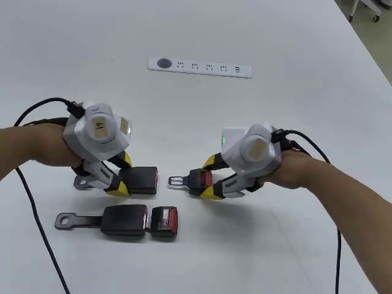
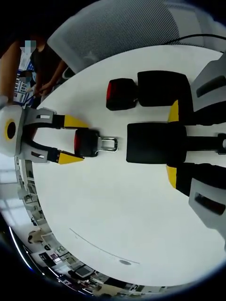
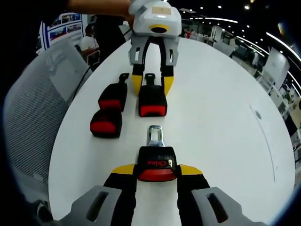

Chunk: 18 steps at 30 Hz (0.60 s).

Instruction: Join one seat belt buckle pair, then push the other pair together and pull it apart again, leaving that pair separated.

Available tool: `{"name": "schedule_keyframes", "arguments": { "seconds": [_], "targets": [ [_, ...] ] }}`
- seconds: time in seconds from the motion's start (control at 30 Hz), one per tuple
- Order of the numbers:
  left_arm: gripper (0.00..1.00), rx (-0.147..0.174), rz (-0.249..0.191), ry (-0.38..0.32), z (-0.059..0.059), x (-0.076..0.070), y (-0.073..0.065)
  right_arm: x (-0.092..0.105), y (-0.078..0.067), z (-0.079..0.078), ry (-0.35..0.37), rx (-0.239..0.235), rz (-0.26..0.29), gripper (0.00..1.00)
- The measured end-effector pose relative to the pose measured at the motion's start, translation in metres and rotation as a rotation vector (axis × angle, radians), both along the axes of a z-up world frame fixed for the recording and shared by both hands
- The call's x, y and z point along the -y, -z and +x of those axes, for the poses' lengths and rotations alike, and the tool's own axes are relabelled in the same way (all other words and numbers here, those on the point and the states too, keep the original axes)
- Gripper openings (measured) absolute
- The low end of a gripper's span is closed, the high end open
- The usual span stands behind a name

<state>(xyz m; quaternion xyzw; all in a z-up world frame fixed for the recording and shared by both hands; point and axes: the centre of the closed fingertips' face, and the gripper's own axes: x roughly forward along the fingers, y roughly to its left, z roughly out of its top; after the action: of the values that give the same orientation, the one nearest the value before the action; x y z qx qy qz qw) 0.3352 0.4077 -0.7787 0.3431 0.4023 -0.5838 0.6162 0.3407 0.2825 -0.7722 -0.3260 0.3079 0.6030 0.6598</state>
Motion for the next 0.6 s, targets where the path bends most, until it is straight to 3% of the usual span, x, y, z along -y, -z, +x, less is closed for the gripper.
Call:
{"name": "schedule_keyframes", "arguments": {
  "seconds": [0.6],
  "targets": [
    [0.3,-0.008,0.005,0.0,0.002,-0.002,0.003,-0.017,0.0,0.0,-0.014,0.0,0.003,0.29]
  ]
}}
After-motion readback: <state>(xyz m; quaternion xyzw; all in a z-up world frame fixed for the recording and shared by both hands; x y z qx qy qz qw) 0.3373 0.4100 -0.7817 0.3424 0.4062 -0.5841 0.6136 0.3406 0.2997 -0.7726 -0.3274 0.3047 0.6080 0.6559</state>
